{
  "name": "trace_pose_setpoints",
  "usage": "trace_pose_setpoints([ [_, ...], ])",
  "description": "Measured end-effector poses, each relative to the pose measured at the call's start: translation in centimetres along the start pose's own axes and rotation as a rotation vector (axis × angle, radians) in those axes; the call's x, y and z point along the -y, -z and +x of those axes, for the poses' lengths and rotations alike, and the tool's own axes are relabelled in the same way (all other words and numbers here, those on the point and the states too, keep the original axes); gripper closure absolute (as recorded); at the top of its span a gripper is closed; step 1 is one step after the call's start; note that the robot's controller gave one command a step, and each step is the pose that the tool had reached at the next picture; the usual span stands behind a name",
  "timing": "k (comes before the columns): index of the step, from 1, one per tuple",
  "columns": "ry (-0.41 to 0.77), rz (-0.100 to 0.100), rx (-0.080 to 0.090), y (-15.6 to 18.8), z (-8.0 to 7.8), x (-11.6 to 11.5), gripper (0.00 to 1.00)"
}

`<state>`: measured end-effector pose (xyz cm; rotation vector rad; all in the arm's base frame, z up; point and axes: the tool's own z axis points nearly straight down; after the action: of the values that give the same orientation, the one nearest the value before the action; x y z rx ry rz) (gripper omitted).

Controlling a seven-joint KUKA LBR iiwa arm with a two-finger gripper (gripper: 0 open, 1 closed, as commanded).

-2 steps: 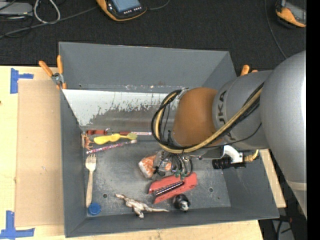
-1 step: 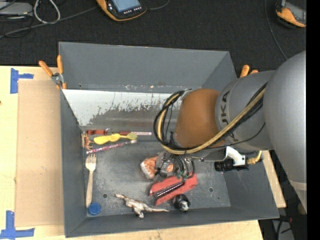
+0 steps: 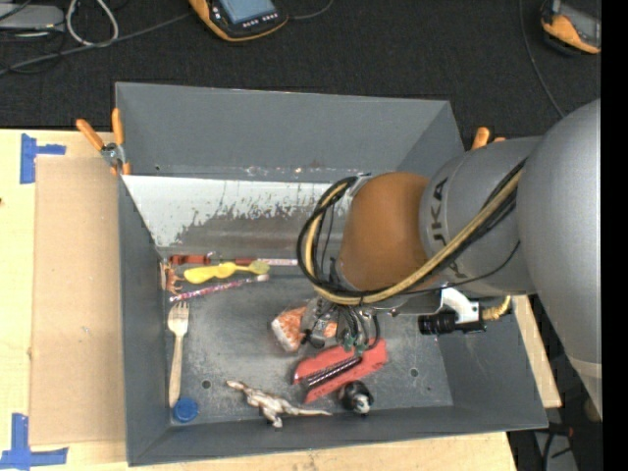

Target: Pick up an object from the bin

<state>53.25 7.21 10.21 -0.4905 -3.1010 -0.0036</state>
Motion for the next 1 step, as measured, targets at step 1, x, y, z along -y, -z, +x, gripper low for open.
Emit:
trace_pose_setpoints([
  [1, -0.022, -0.001, 0.0, 0.3, -0.41, 1.02, 1.0],
])
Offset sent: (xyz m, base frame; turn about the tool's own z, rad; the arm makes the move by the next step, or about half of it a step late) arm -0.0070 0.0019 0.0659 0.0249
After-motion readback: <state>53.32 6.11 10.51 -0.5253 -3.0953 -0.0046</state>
